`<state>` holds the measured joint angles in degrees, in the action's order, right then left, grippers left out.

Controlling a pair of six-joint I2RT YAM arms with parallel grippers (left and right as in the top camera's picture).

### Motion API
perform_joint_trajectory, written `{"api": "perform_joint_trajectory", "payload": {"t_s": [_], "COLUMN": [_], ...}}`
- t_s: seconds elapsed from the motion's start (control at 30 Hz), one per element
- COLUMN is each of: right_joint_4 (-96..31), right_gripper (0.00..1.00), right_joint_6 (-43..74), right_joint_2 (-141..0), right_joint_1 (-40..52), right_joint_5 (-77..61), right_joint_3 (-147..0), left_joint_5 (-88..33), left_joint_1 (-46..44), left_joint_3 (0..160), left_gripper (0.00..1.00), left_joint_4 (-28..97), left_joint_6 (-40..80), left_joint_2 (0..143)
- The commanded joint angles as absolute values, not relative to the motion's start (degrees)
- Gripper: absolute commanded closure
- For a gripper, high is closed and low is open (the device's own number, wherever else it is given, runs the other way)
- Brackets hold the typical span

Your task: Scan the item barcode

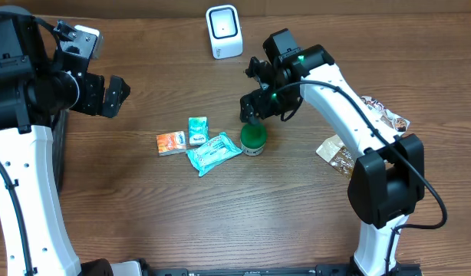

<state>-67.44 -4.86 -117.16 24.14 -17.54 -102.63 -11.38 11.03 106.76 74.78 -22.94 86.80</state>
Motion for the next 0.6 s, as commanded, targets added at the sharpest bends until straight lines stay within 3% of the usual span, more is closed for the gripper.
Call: {"api": "perform_joint_trajectory", "payload": {"t_s": [0.0, 0.1, 0.2, 0.57], "right_joint_4": [-68.71, -70.11, -71.35, -66.72], "right_gripper": [0.09, 0.08, 0.00, 0.00], "right_joint_6": [-0.08, 5.19, 12.45, 12.45], "right_joint_2": [-115.52, -115.52, -115.52, -115.52], "right_joint_1": [25.52, 26.26, 26.72, 27.57], "right_joint_5": [-14.83, -12.25, -8.43, -16.19], "right_joint_3": [-102.28, -102.28, -102.28, -102.37], "left_joint_5": [-11.57, -11.57, -11.57, -11.57], "left_joint_1": [11.22, 11.22, 11.22, 11.22], "left_joint_3": [107.90, 107.90, 107.90, 107.90], "left_gripper": [0.00, 0.00, 0.00, 0.00], "left_joint_4": [74.76, 74.76, 74.76, 74.76], "left_joint_6": [-24.23, -24.23, -24.23, -24.23], "left_joint_2": [86.56, 86.56, 86.56, 86.56]}}
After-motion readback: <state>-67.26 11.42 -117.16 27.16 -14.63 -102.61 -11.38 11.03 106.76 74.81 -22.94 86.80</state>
